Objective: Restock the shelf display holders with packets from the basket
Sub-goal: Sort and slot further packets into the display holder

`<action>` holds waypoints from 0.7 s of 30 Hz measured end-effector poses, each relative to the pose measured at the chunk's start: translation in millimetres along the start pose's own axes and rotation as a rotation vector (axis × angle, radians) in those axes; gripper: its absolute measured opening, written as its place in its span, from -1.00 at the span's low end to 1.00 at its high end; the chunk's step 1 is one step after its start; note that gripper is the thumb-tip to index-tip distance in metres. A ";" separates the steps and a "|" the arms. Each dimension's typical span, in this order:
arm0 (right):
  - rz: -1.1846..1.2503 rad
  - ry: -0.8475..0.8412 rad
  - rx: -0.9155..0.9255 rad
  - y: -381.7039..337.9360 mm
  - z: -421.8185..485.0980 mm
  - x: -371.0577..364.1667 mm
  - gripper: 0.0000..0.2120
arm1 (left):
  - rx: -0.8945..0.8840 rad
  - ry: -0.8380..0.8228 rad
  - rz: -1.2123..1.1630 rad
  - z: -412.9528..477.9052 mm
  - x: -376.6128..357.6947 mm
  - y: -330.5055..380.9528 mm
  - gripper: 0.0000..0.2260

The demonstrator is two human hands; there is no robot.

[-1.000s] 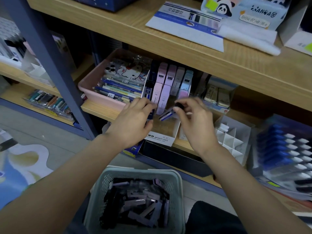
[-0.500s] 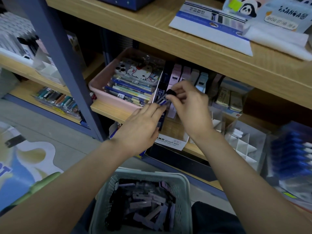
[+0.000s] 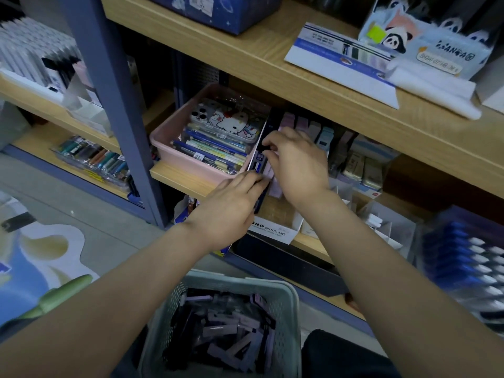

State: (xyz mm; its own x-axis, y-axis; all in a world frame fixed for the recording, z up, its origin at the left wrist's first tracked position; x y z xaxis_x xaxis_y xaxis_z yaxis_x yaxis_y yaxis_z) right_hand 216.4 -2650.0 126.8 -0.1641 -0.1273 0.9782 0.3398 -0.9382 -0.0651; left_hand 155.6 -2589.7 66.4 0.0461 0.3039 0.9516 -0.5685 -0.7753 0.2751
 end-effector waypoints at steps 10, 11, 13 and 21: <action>0.131 0.177 0.342 -35.2 -127.2 -36.5 -0.87 | -0.067 0.068 0.156 -76.6 -29.3 15.7 -0.71; 0.121 0.086 0.351 -36.8 -140.0 -61.9 -0.87 | -0.064 0.016 0.150 -86.1 -47.0 15.7 -0.71; 0.114 -0.138 0.334 -37.2 -164.8 -118.5 -0.81 | -0.022 -0.106 0.115 -104.4 -85.3 10.8 -0.69; 0.466 -0.872 -0.072 -23.4 -253.5 -294.8 -0.55 | 0.399 -0.494 -0.261 -177.2 -236.1 -27.7 -0.64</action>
State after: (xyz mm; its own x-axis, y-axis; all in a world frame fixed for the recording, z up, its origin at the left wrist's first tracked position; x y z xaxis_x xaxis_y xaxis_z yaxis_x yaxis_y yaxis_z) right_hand 22.1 -2672.1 -210.0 0.7204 -0.2345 0.6527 0.1352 -0.8756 -0.4638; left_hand 14.9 -2541.9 -190.2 0.5634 0.2943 0.7720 -0.1459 -0.8843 0.4435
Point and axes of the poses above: each hand's wrist, its own z-axis towards the middle knuckle, its own x-axis out of the back of the hand, y = z × x, the point moved 9 cm from there along z, towards the middle knuckle, and after that the axes turned 6 degrees about -y, right-handed, at the moved point
